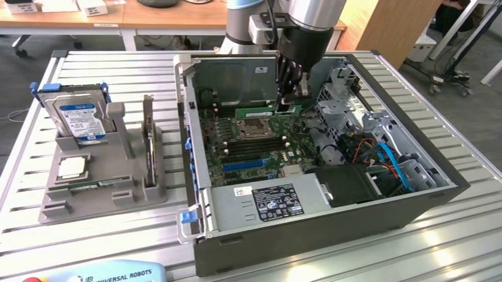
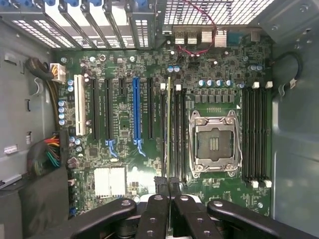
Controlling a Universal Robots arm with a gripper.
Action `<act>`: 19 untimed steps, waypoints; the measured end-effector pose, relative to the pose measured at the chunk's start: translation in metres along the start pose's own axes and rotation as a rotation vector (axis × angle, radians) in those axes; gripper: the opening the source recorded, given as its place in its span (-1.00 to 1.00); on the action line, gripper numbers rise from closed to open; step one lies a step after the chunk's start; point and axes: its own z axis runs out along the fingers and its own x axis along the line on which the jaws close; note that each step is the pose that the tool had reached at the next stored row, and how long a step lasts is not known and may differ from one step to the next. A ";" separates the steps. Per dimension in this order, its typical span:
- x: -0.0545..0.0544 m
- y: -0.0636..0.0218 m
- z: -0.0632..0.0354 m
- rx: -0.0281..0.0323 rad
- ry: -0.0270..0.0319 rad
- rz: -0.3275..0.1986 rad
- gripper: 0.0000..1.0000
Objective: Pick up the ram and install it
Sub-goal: 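Insert the ram into the slot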
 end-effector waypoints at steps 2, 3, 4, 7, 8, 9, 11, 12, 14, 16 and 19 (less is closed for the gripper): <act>0.000 0.0000 0.0020 0.0001 0.0001 0.000 -0.77; 0.000 -0.0001 0.0032 0.0001 0.0002 0.000 -0.77; 0.000 -0.0001 0.0044 0.0002 0.0002 0.000 -0.77; 0.000 -0.0002 0.0086 0.0004 0.0004 0.000 -0.77; 0.000 -0.0002 0.0101 0.0004 0.0006 0.000 -0.77; 0.000 -0.0002 0.0116 0.0005 0.0007 0.000 -0.77; 0.000 -0.0002 0.0145 0.0007 0.0009 0.000 -0.77; 0.000 -0.0002 0.0159 0.0008 0.0010 0.000 -0.77; 0.001 -0.0003 0.0189 0.0009 0.0013 0.000 -0.77; 0.001 -0.0003 0.0217 0.0010 0.0016 0.000 -0.77; 0.001 -0.0004 0.0259 0.0013 0.0019 0.000 -0.77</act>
